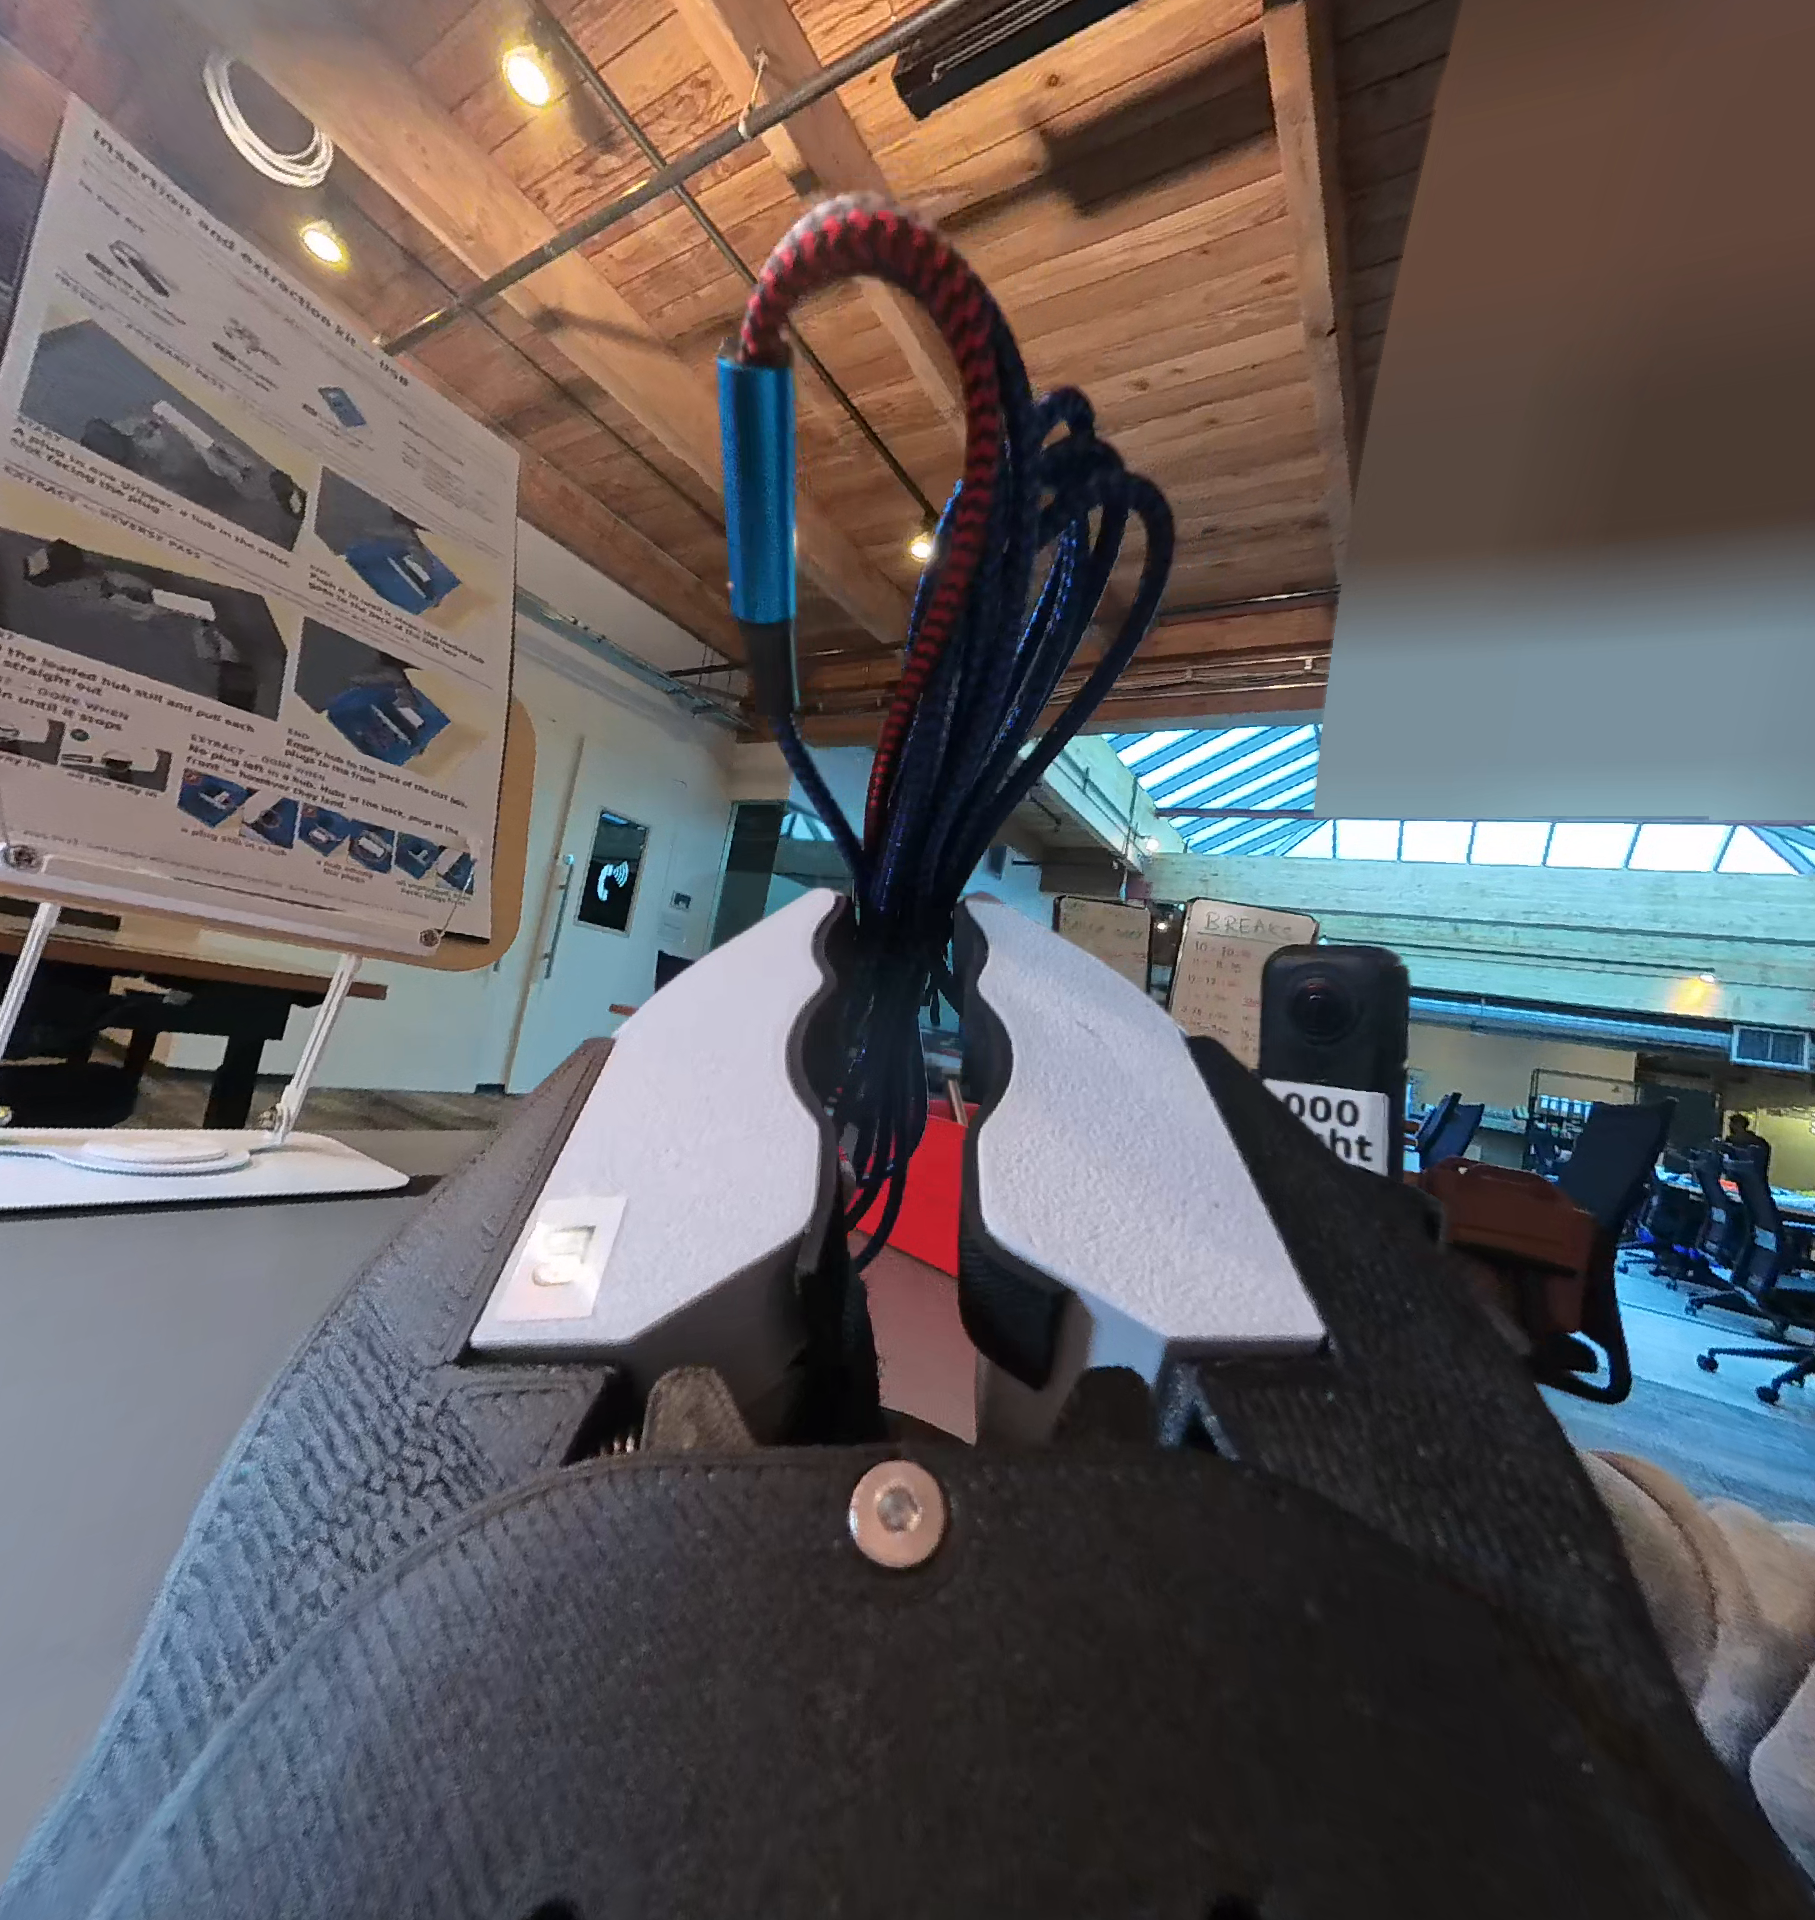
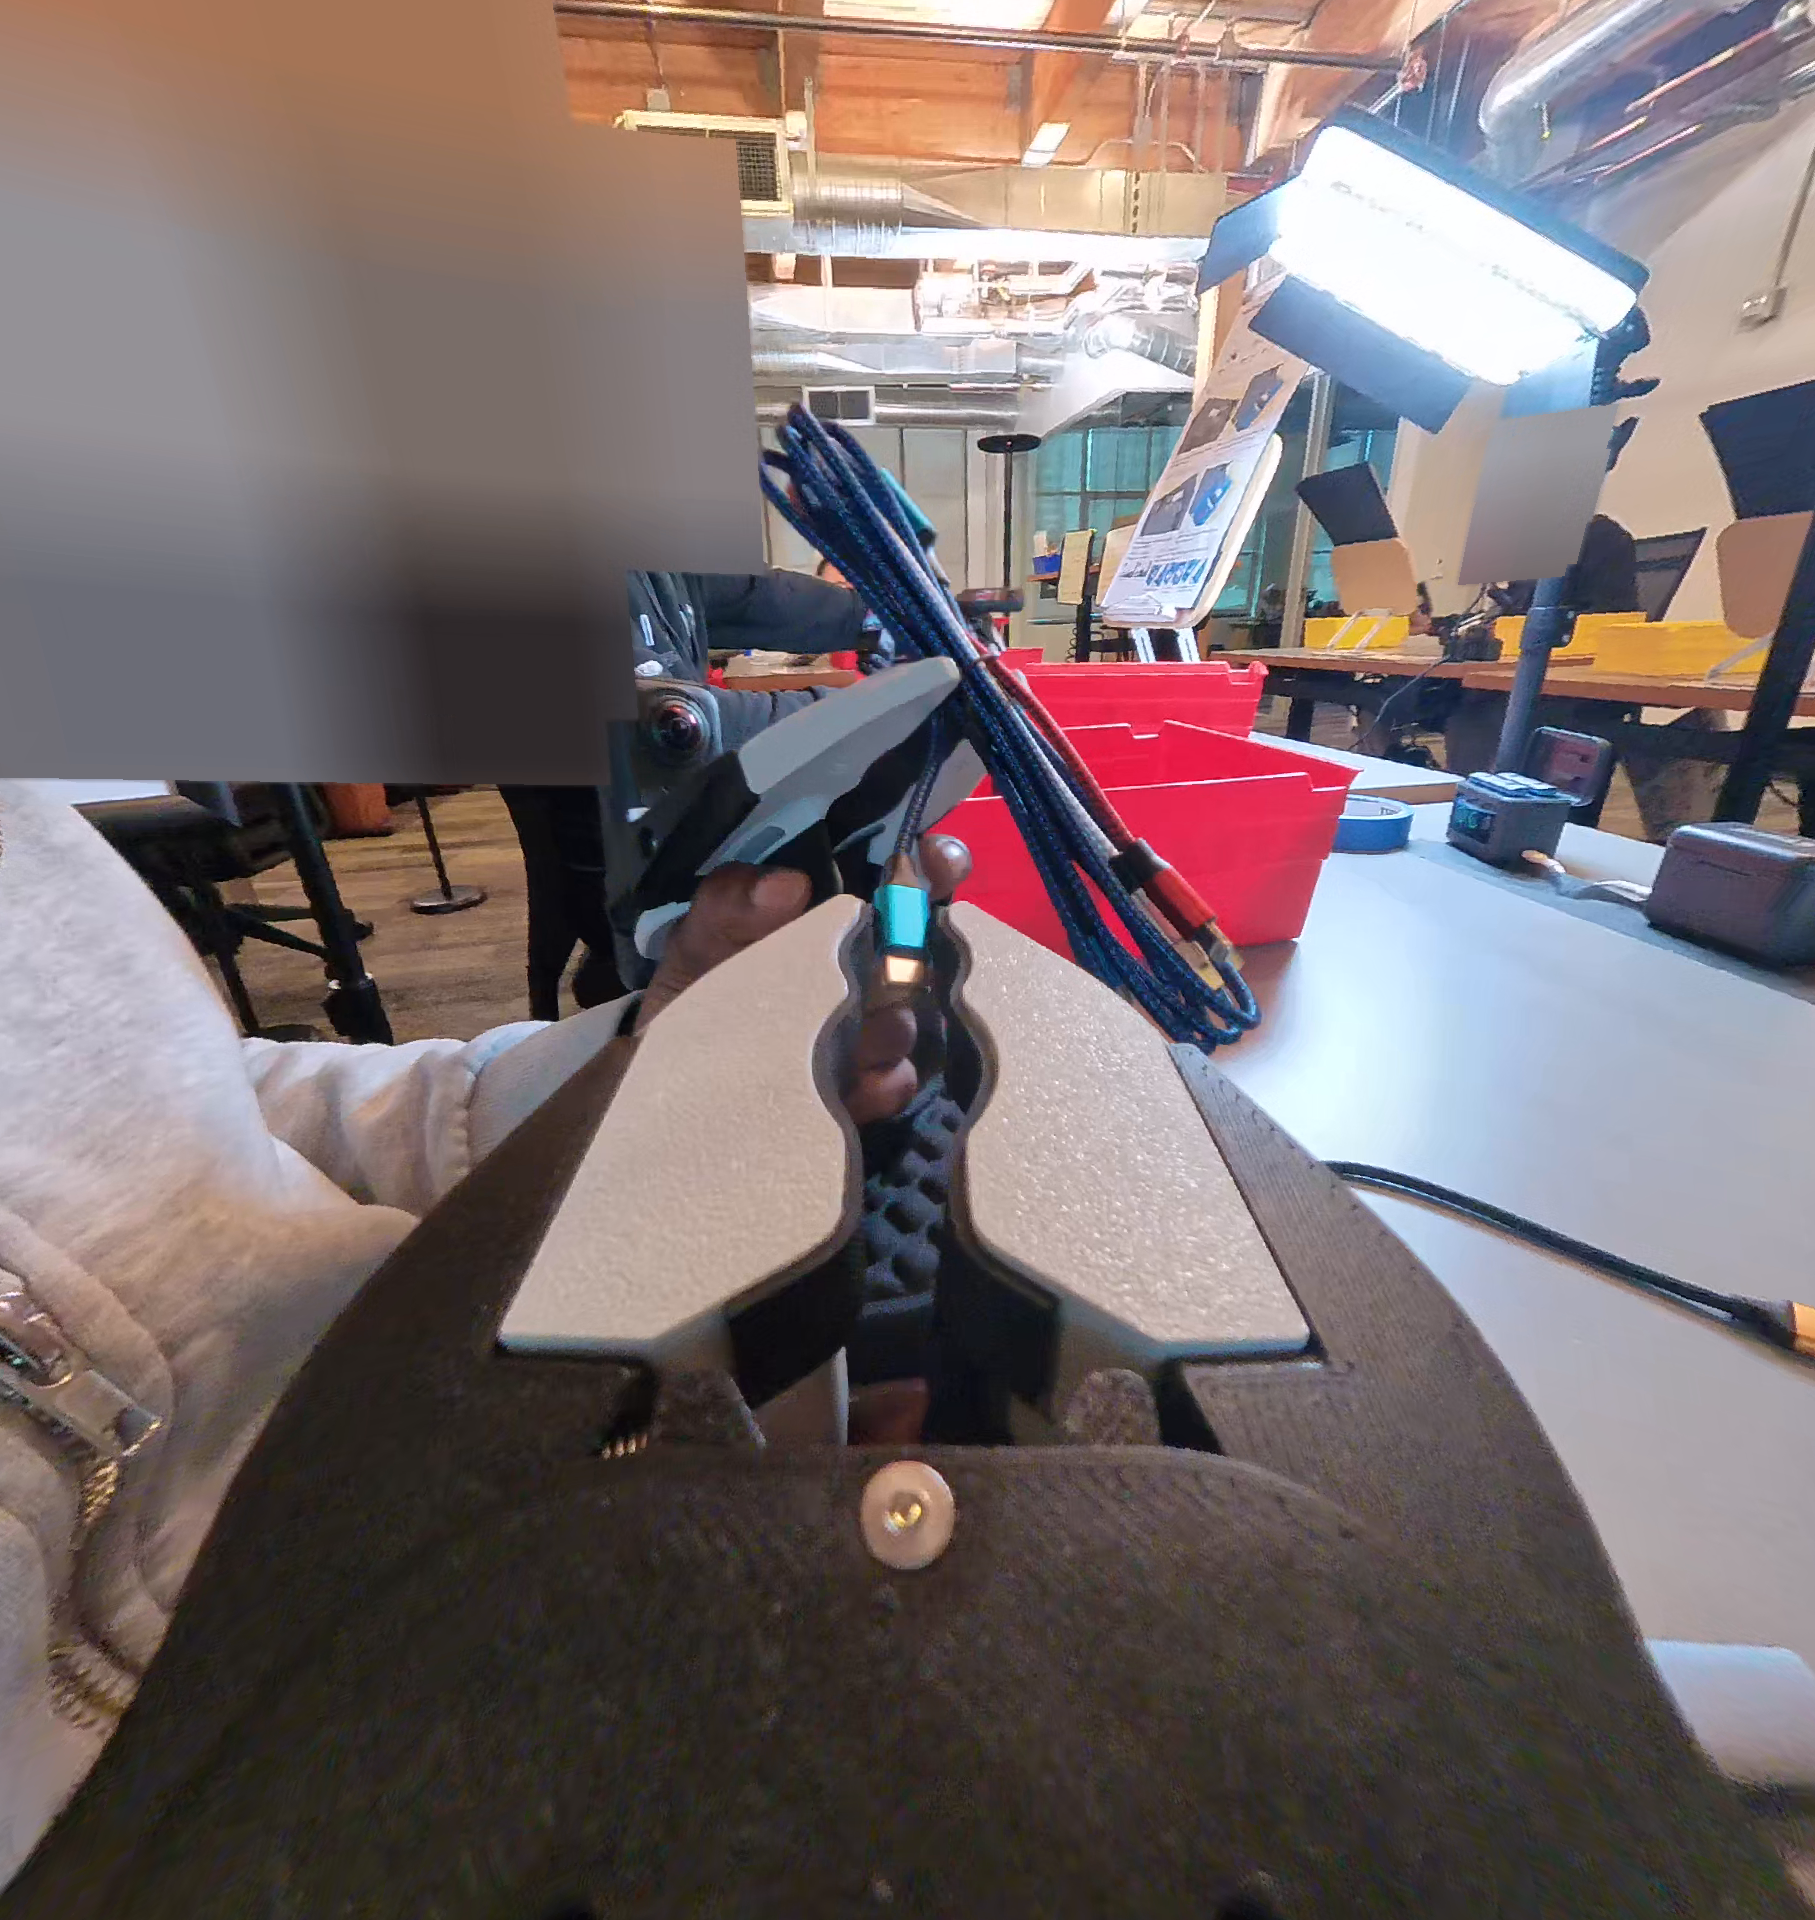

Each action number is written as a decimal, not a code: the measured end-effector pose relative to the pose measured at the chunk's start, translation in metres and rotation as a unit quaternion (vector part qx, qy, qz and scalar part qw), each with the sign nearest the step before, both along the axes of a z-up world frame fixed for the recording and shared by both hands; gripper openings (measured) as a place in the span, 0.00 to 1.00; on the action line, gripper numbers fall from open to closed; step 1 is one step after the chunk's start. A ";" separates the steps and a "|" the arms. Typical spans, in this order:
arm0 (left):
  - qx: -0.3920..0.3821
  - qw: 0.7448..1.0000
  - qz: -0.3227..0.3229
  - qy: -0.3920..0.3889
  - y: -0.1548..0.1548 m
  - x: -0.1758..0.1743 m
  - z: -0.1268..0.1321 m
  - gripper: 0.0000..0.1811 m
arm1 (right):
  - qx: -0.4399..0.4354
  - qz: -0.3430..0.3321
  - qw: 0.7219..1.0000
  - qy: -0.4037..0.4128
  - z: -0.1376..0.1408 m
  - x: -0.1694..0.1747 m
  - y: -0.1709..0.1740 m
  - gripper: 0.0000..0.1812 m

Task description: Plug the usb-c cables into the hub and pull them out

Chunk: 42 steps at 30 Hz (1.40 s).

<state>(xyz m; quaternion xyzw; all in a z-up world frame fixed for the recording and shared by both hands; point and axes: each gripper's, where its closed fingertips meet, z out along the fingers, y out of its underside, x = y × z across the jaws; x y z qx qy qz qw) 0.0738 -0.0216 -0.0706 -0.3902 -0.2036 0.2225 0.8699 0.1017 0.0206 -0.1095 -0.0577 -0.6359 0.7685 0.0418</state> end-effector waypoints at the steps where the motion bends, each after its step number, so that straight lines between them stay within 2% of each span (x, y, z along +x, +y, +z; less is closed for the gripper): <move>1: -0.002 1.000 0.001 -0.004 0.000 -0.001 -0.001 0.10 | -0.003 0.007 1.000 -0.008 0.001 0.001 0.000 0.05; 6: -0.014 1.000 0.014 -0.021 0.001 -0.005 -0.005 0.12 | -0.069 0.051 0.990 -0.113 0.012 -0.007 0.014 0.05; 8: -0.029 0.999 0.022 -0.032 -0.001 -0.007 -0.008 0.14 | -0.095 0.049 0.984 -0.144 0.016 -0.015 0.021 0.05; 10: -0.033 0.998 0.056 -0.018 -0.011 -0.005 -0.005 0.14 | -0.103 0.039 0.981 -0.160 0.015 -0.022 0.024 0.05; 12: -0.073 0.992 0.098 0.016 -0.018 0.001 -0.001 0.13 | -0.086 0.040 0.982 -0.161 0.011 -0.021 0.020 0.05; 15: -0.153 0.968 0.187 0.069 -0.019 0.009 0.006 0.13 | -0.060 0.038 0.987 -0.146 0.006 -0.017 0.013 0.05; 17: -0.201 0.957 0.199 0.065 -0.014 0.007 0.003 0.13 | -0.068 0.037 0.983 -0.166 0.006 -0.021 0.016 0.05; 20: -0.289 0.946 0.145 0.001 -0.006 -0.002 -0.024 0.14 | -0.081 0.022 0.976 -0.199 0.004 -0.032 0.022 0.05; 23: -0.360 0.919 0.070 -0.146 -0.014 -0.012 -0.063 0.11 | -0.052 -0.003 0.977 -0.206 -0.006 -0.037 0.018 0.05; 25: -0.378 0.898 0.036 -0.223 -0.022 -0.011 -0.077 0.07 | -0.029 -0.011 0.979 -0.203 -0.012 -0.038 0.014 0.05; 27: -0.385 0.889 0.037 -0.247 -0.028 -0.010 -0.078 0.06 | -0.014 -0.014 0.978 -0.206 -0.015 -0.039 0.011 0.05; 28: -0.400 0.876 0.033 -0.269 -0.030 -0.008 -0.081 0.06 | -0.010 -0.018 0.978 -0.209 -0.016 -0.040 0.010 0.05; 30: -0.458 0.833 0.015 -0.310 -0.041 0.001 -0.094 0.07 | -0.003 -0.026 0.976 -0.217 -0.019 -0.043 0.010 0.05; 33: -0.498 0.796 0.073 -0.335 -0.083 0.004 -0.095 0.08 | 0.004 -0.032 0.975 -0.220 -0.021 -0.044 0.010 0.05; 34: -0.495 0.799 0.083 -0.331 -0.094 0.008 -0.088 0.08 | 0.008 -0.032 0.975 -0.218 -0.022 -0.044 0.009 0.05; 35: -0.480 0.815 0.103 -0.308 -0.103 0.009 -0.074 0.09 | 0.013 -0.030 0.976 -0.215 -0.022 -0.043 0.008 0.05; 36: -0.466 0.838 0.109 -0.262 -0.104 0.013 -0.056 0.10 | 0.019 -0.025 0.977 -0.209 -0.023 -0.040 0.006 0.05; 38: -0.419 0.896 0.079 -0.128 -0.084 0.033 -0.012 0.16 | 0.020 -0.011 0.981 -0.192 -0.020 -0.035 0.004 0.05; 40: -0.327 0.945 -0.008 -0.018 -0.050 0.061 0.028 0.19 | 0.017 0.005 0.983 -0.181 -0.018 -0.030 0.003 0.05; 42: -0.276 0.952 -0.133 0.016 -0.023 0.082 0.044 0.25 | 0.012 0.029 0.985 -0.167 -0.014 -0.021 0.002 0.05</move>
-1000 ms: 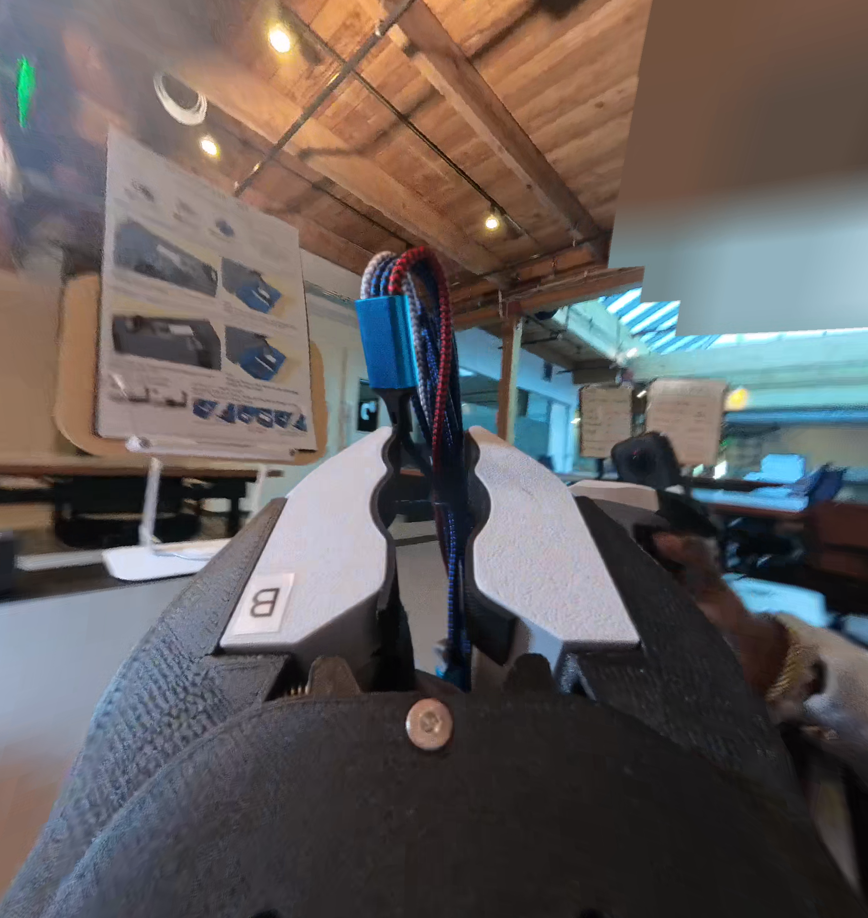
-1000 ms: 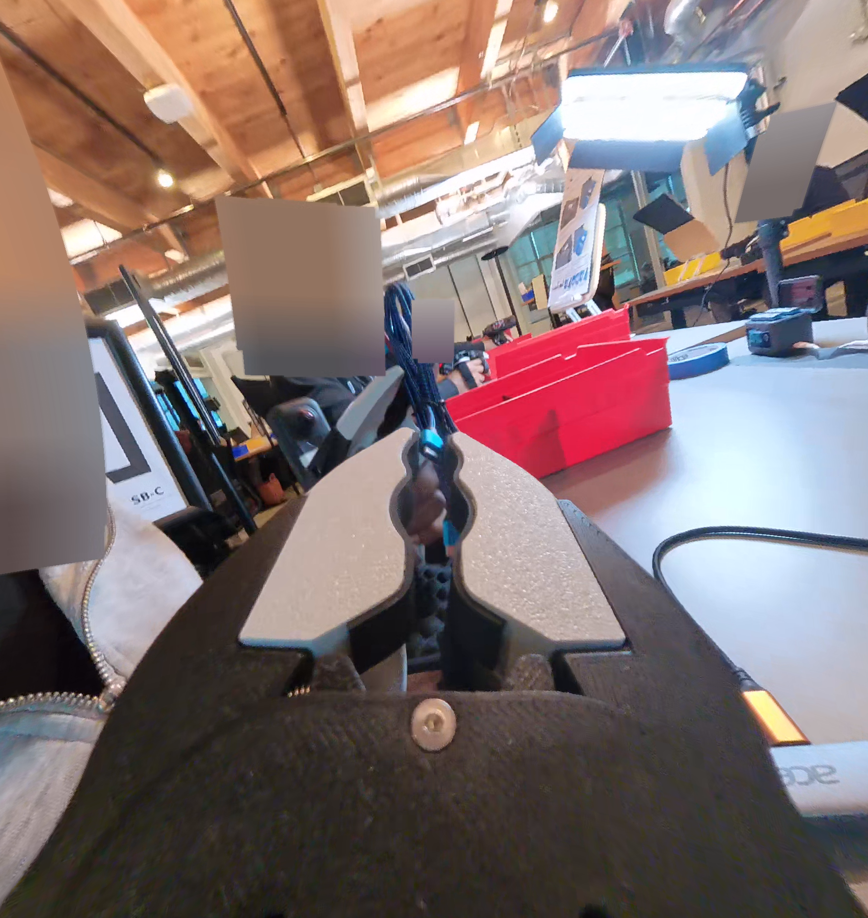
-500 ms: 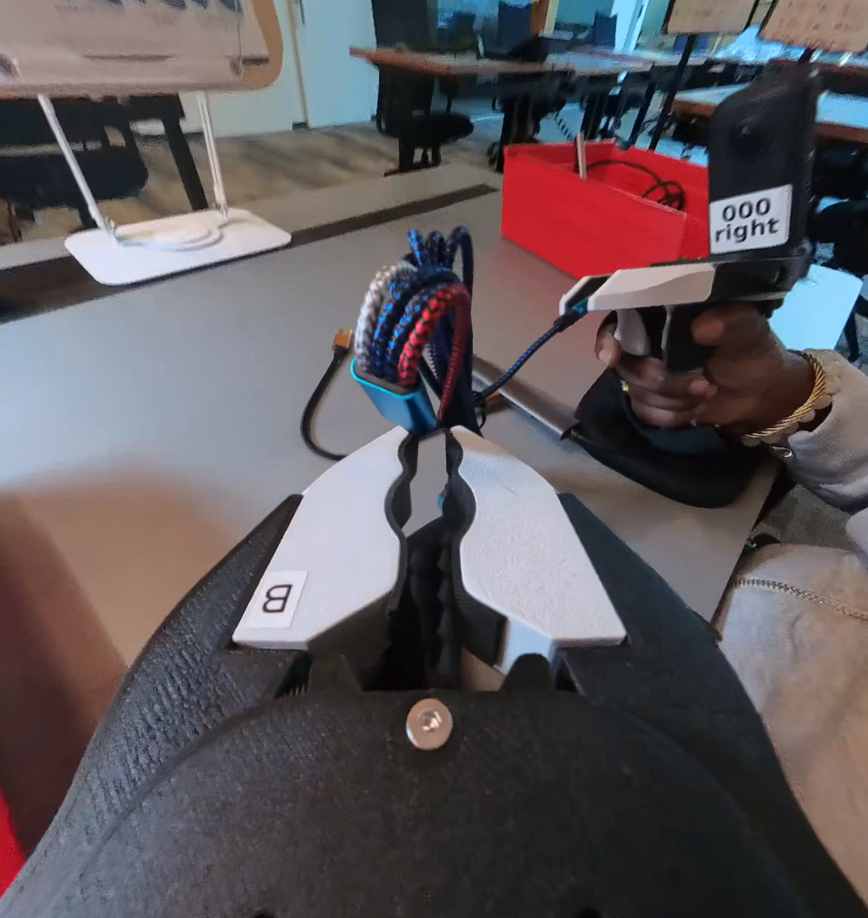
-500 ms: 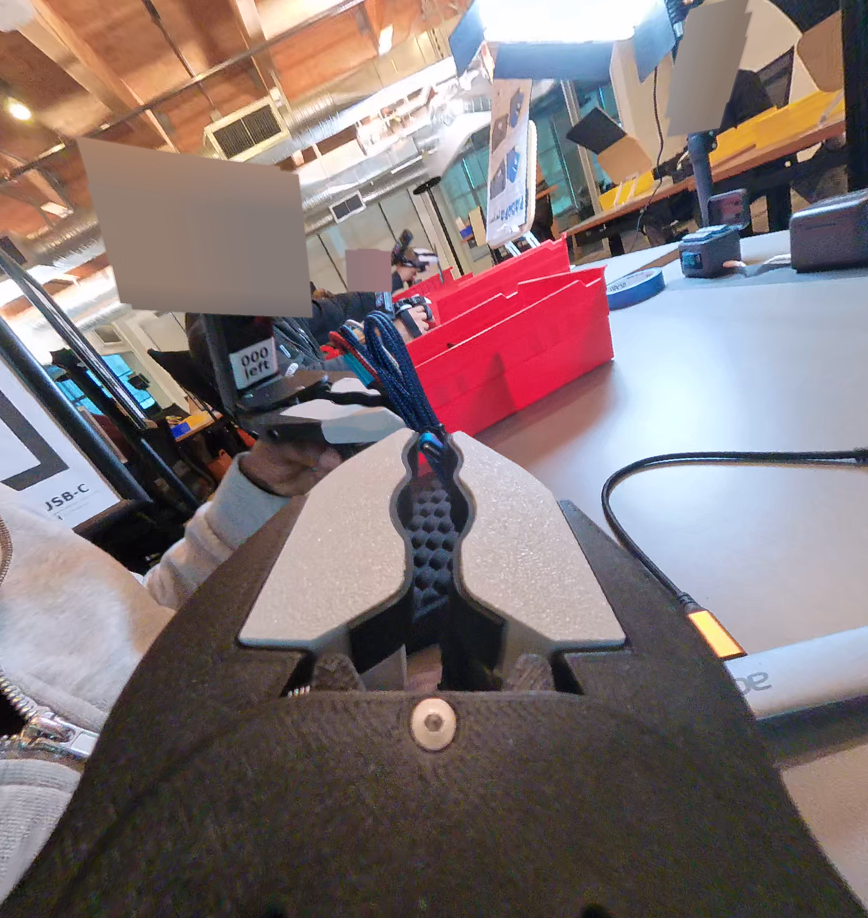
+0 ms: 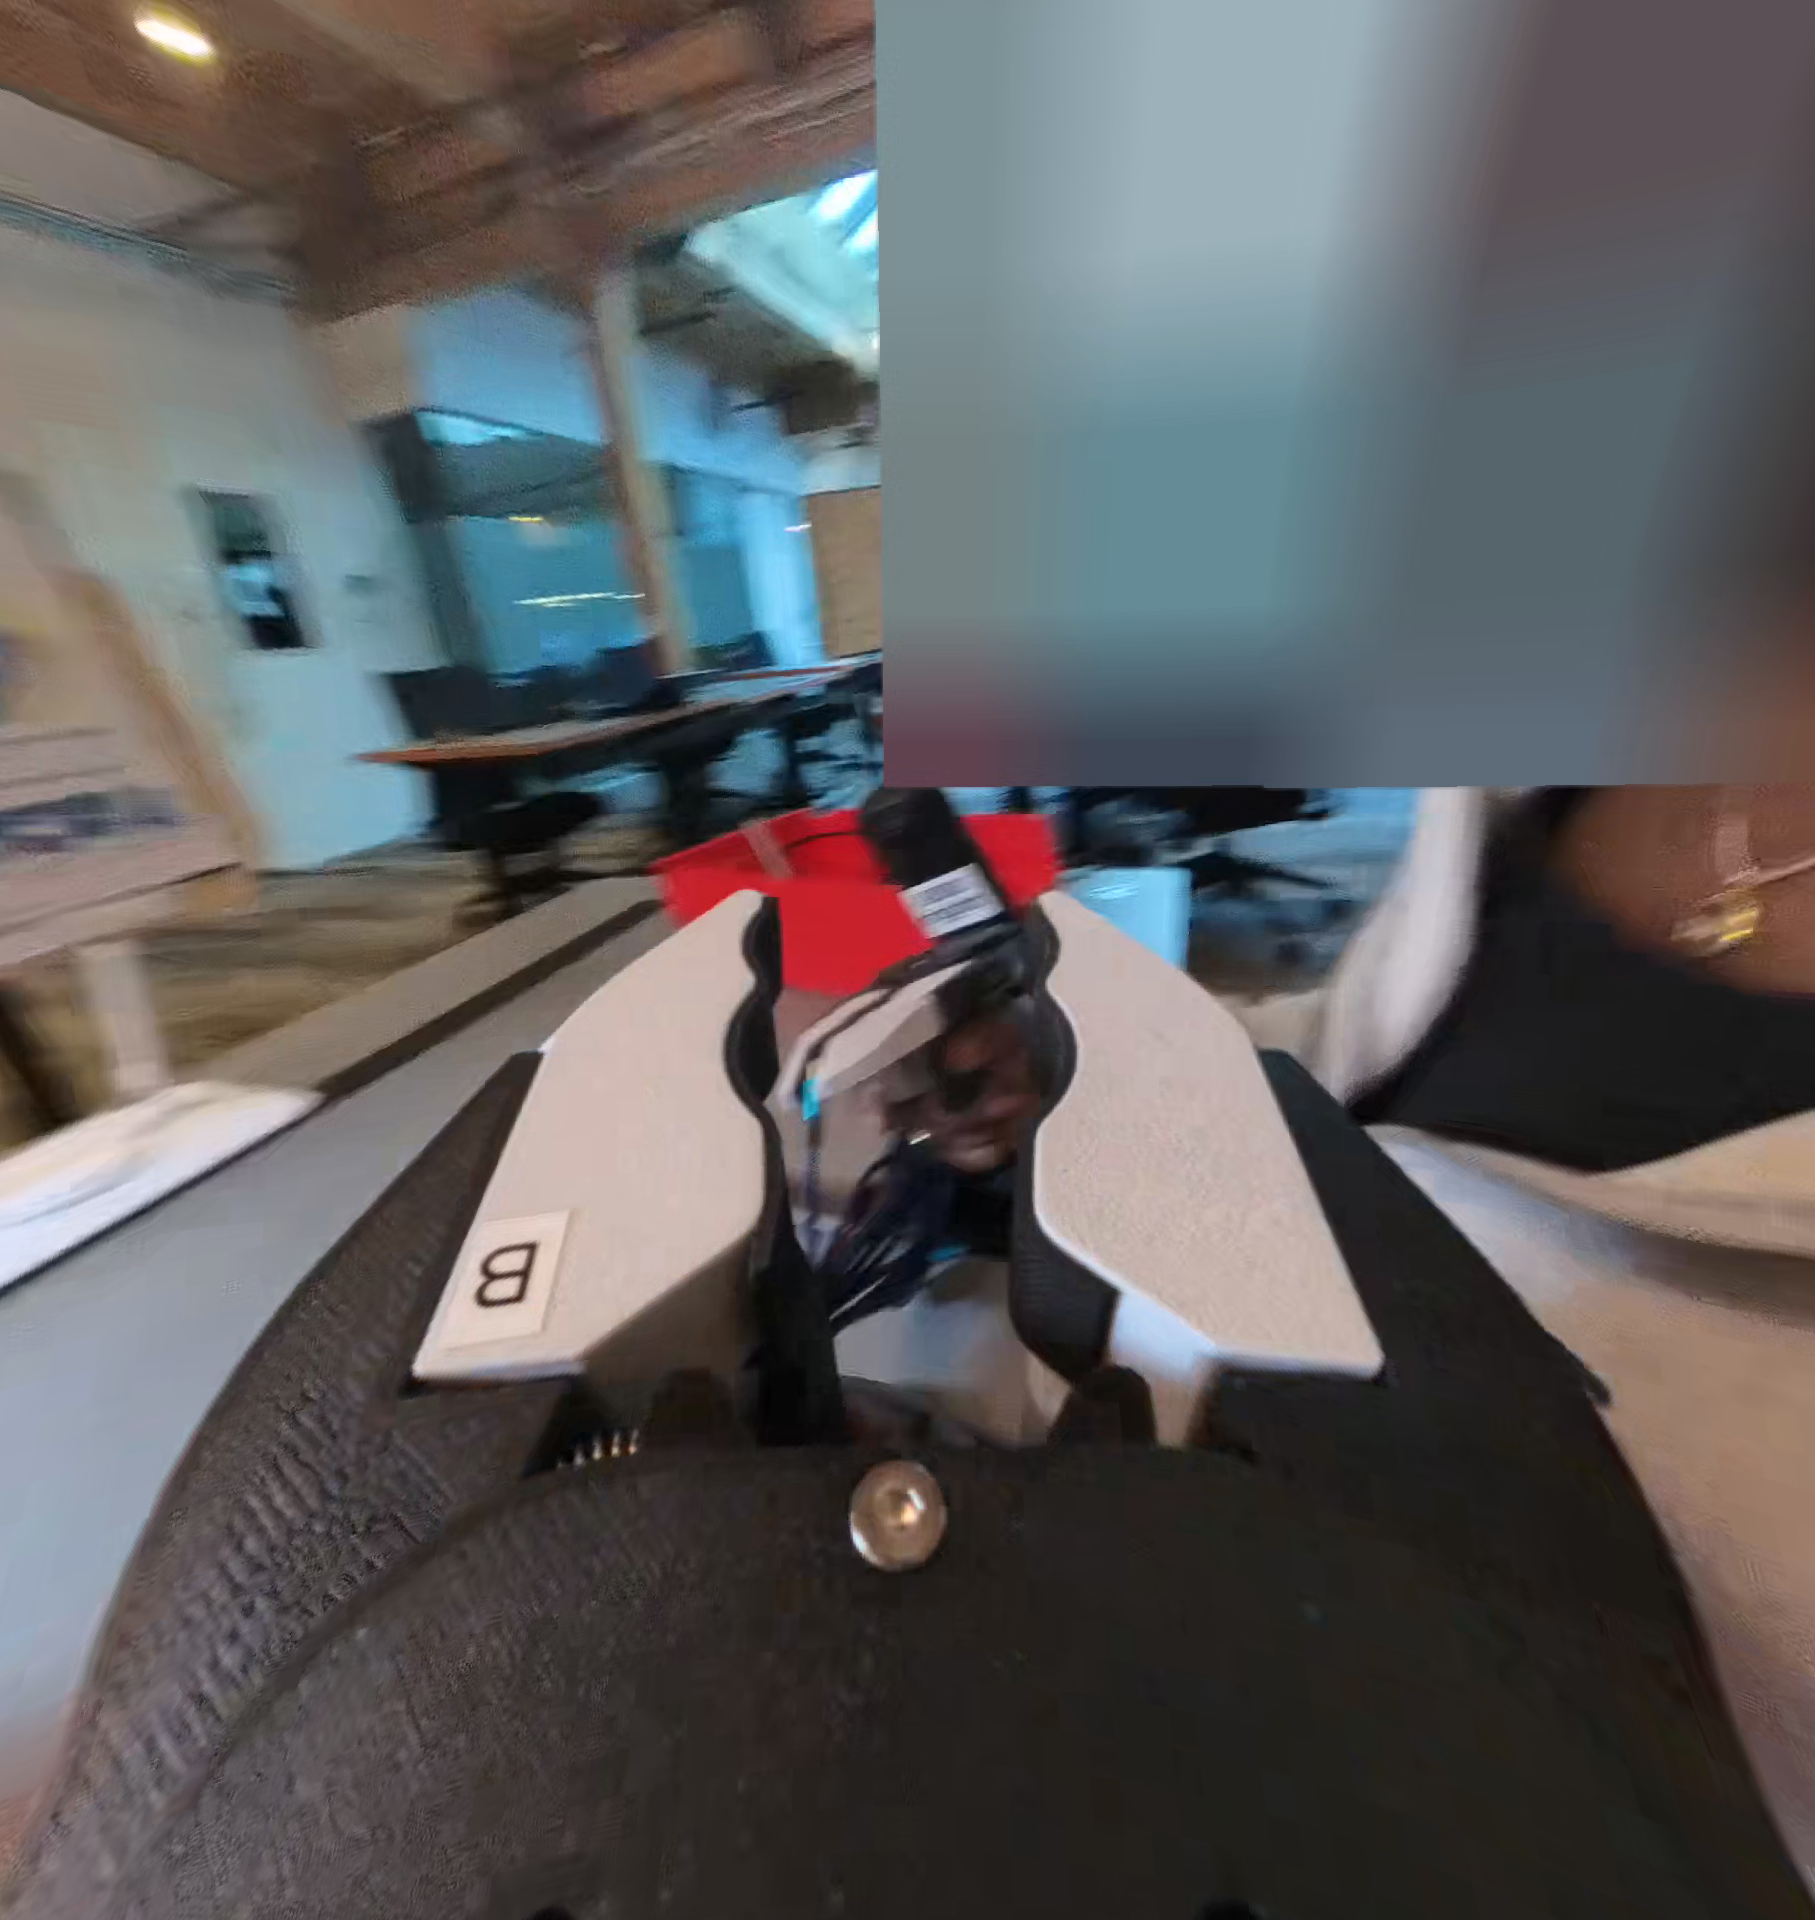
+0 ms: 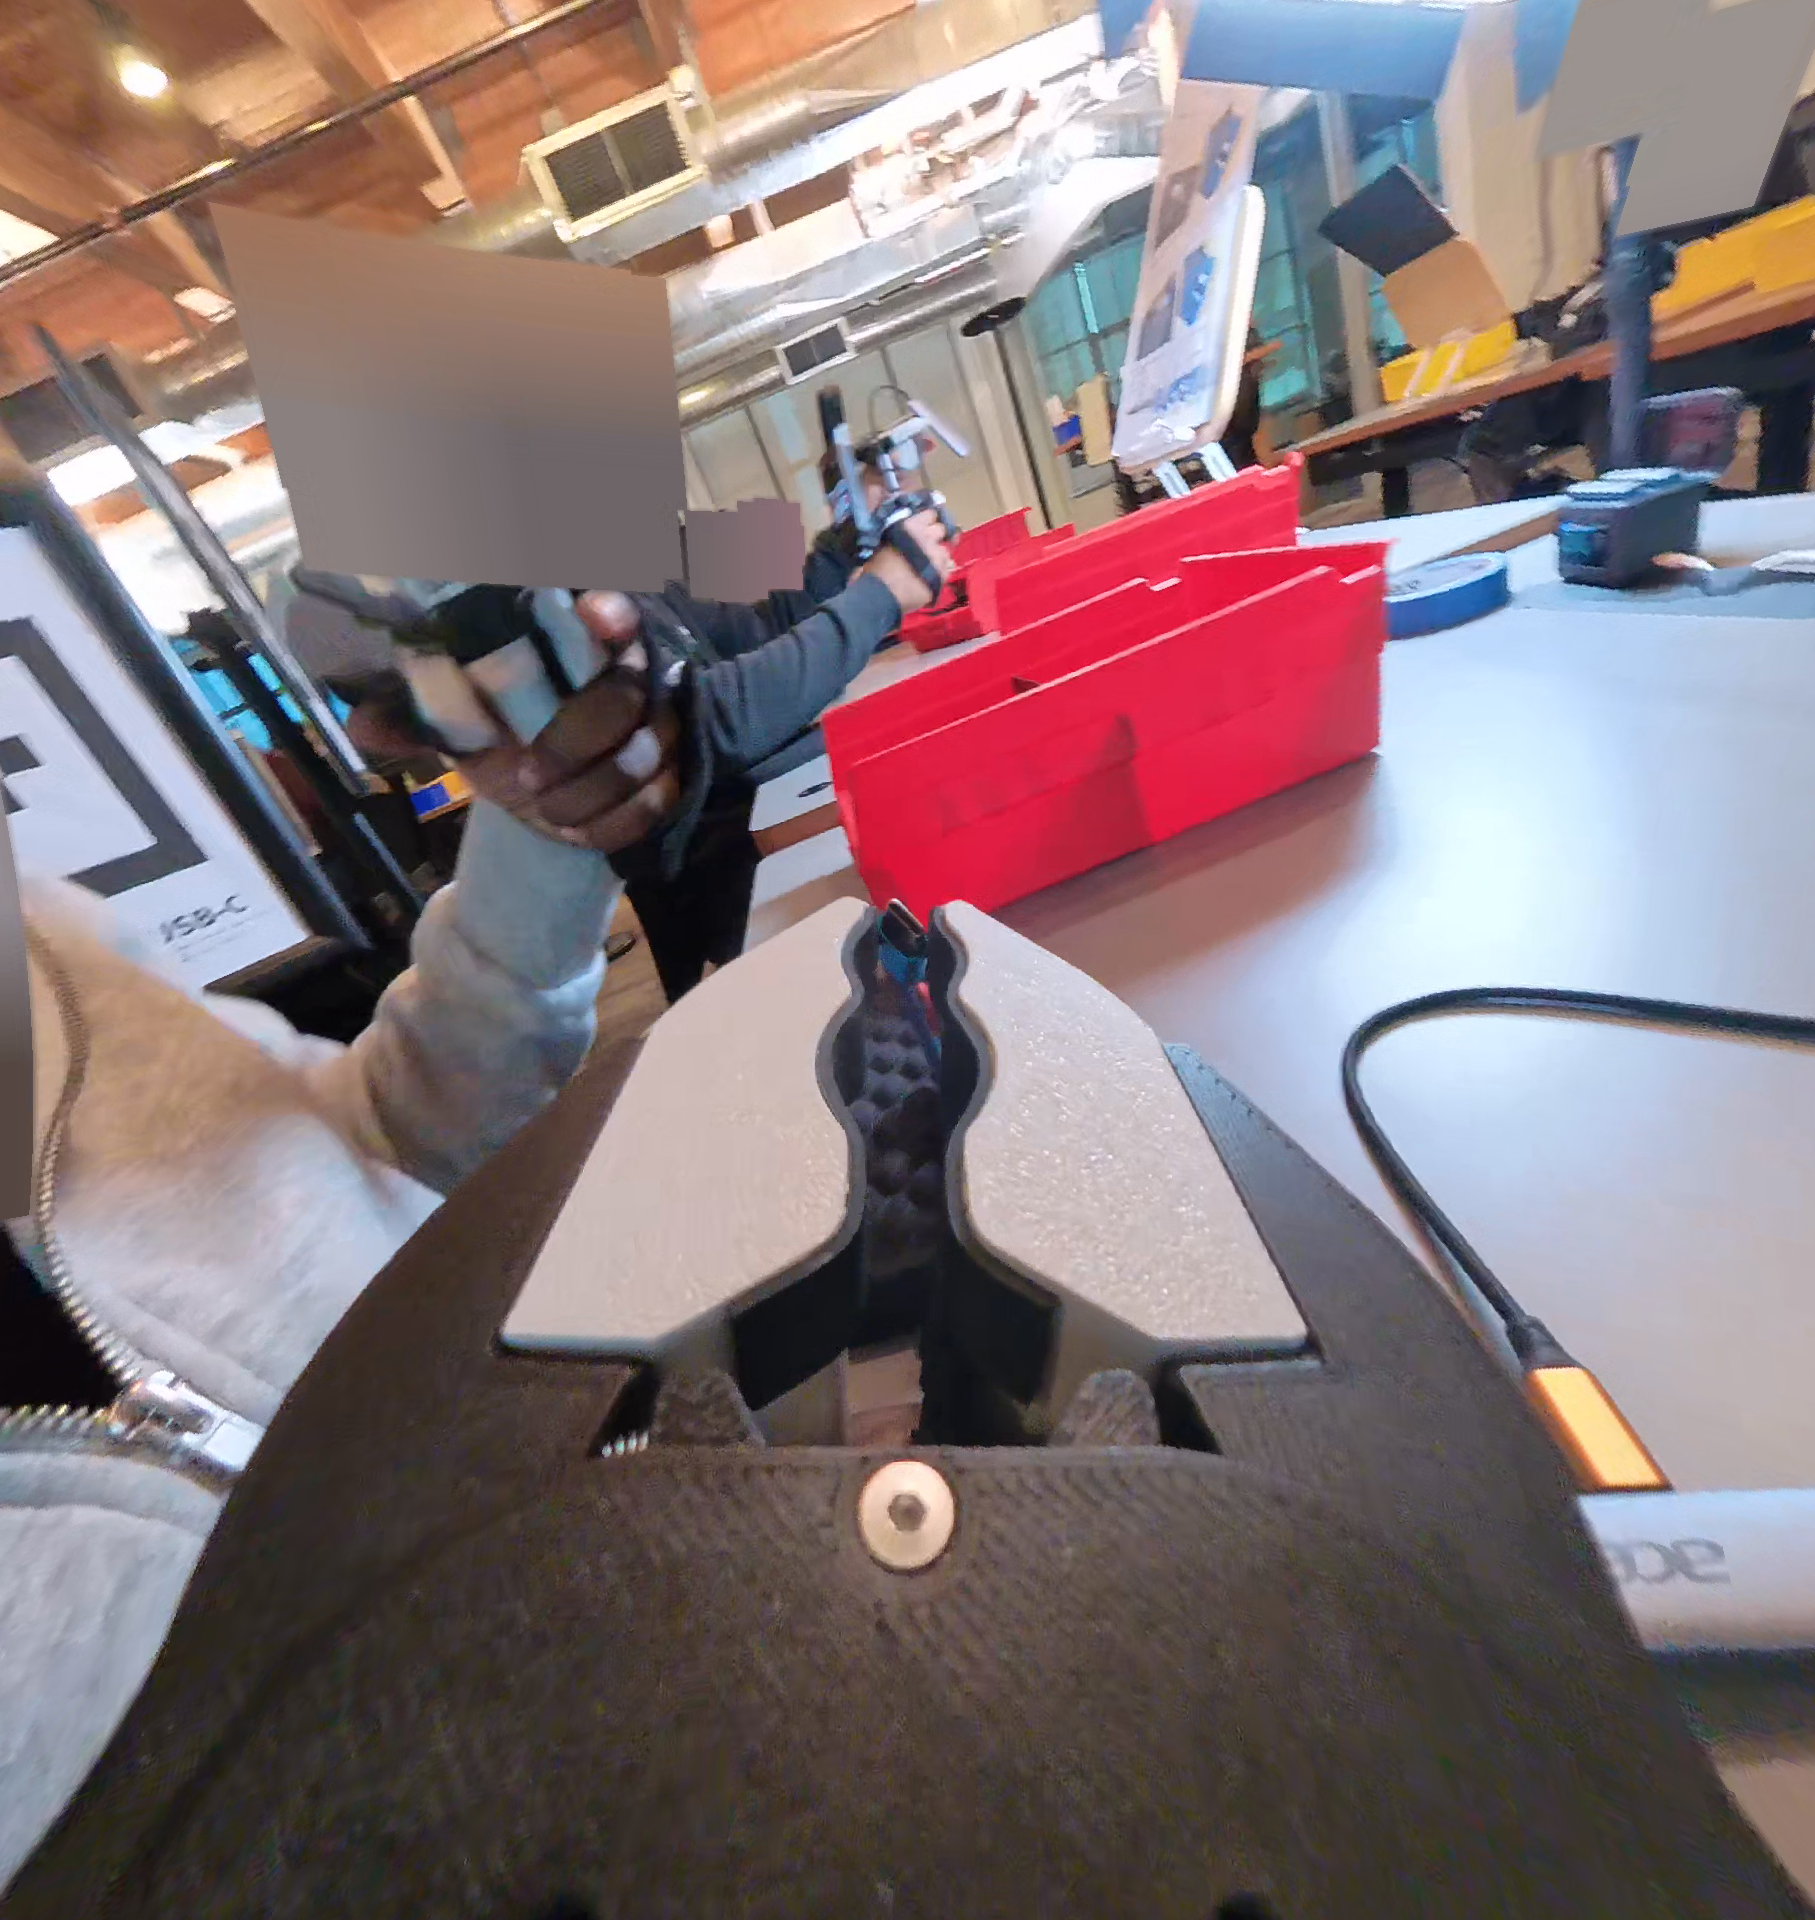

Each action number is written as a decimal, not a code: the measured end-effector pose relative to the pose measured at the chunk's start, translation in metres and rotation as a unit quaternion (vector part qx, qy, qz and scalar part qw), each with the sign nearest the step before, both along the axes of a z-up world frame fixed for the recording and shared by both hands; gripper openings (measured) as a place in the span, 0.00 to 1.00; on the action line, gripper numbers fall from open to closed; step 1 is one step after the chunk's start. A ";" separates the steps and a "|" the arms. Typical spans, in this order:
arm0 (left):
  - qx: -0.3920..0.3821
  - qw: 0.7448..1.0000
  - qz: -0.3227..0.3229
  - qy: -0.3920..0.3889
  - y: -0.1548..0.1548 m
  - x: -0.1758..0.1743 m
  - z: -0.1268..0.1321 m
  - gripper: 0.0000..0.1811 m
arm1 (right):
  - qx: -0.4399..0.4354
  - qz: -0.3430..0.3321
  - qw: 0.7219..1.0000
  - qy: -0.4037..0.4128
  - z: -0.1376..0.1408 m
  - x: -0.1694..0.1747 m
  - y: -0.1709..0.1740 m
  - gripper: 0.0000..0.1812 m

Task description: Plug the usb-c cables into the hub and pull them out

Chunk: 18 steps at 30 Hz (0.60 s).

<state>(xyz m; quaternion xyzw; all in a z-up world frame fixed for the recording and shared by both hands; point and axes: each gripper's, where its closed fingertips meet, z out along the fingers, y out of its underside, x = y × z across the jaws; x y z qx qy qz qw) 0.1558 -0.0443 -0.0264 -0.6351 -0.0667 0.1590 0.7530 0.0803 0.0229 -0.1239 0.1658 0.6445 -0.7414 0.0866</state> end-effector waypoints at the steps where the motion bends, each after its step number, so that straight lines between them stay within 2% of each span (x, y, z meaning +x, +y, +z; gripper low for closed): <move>1: 0.005 0.999 -0.037 -0.019 0.009 0.000 0.003 0.26 | -0.001 0.010 1.000 0.012 0.001 0.005 -0.001 0.04; 3: 0.000 0.996 -0.074 -0.057 0.024 -0.014 0.003 0.27 | 0.007 0.022 0.999 0.033 0.001 0.011 -0.003 0.04; 5: -0.085 0.989 -0.086 -0.088 0.044 -0.031 -0.023 0.26 | 0.014 0.024 0.999 0.030 -0.001 0.011 -0.005 0.04; 6: -0.129 0.984 -0.064 -0.103 0.053 -0.043 -0.040 0.26 | 0.019 0.011 1.000 0.008 -0.004 0.005 -0.005 0.04; 8: -0.186 0.977 0.013 -0.101 0.067 -0.063 -0.068 0.26 | 0.024 -0.021 0.996 -0.079 -0.014 -0.014 -0.002 0.04; 10: -0.179 0.973 0.145 -0.031 0.069 -0.081 -0.078 0.24 | 0.013 -0.040 0.984 -0.171 -0.024 -0.029 0.002 0.04; 13: -0.189 0.932 0.302 0.068 0.064 -0.092 -0.089 0.22 | -0.012 -0.052 0.957 -0.284 -0.031 -0.043 0.006 0.04; 15: -0.189 0.916 0.337 0.110 0.073 -0.088 -0.092 0.21 | -0.032 -0.035 0.935 -0.352 -0.031 -0.045 0.004 0.04; 18: -0.205 0.913 0.336 0.111 0.093 -0.086 -0.101 0.21 | -0.061 0.004 0.901 -0.430 -0.027 -0.037 0.000 0.04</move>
